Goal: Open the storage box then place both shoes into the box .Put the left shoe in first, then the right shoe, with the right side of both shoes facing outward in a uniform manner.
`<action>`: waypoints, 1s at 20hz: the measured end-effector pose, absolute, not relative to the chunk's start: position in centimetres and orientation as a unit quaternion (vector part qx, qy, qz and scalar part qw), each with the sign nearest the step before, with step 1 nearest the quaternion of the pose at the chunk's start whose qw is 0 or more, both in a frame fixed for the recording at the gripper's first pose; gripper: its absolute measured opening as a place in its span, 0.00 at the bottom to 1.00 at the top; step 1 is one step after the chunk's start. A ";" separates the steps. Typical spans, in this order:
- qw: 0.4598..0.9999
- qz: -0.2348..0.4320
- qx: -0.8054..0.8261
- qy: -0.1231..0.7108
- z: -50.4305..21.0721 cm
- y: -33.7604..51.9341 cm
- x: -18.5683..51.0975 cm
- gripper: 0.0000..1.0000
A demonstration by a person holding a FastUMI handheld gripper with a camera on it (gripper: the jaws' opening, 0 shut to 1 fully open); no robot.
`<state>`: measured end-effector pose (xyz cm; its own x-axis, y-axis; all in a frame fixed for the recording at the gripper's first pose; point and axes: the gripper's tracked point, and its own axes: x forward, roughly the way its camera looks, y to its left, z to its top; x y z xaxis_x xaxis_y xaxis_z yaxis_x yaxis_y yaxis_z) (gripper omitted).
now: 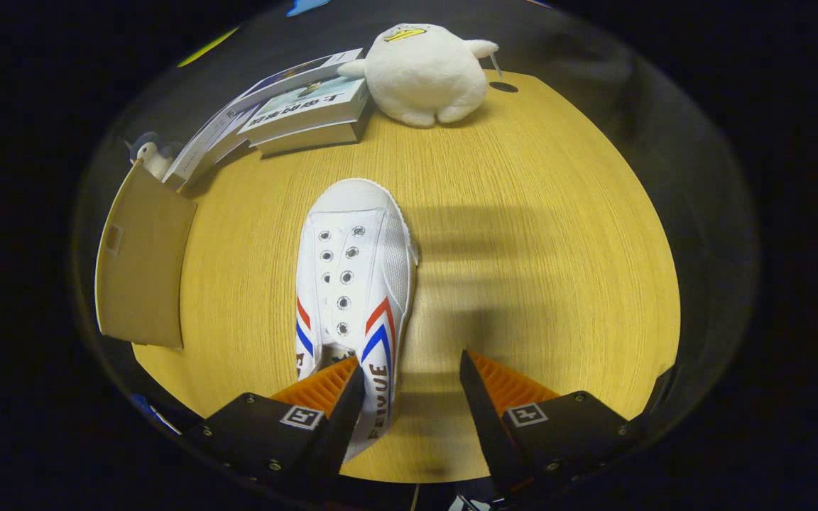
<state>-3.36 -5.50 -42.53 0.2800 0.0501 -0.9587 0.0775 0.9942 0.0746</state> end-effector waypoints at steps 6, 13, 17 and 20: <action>0.809 0.062 0.023 0.583 -42.8 -3.9 -3.1 0.26; 0.804 0.032 0.103 0.585 -41.8 -4.3 -2.9 0.02; 0.796 0.039 0.170 0.579 -39.9 -3.2 -2.9 0.02; 0.799 0.035 0.182 0.571 -38.7 -3.2 -2.7 0.02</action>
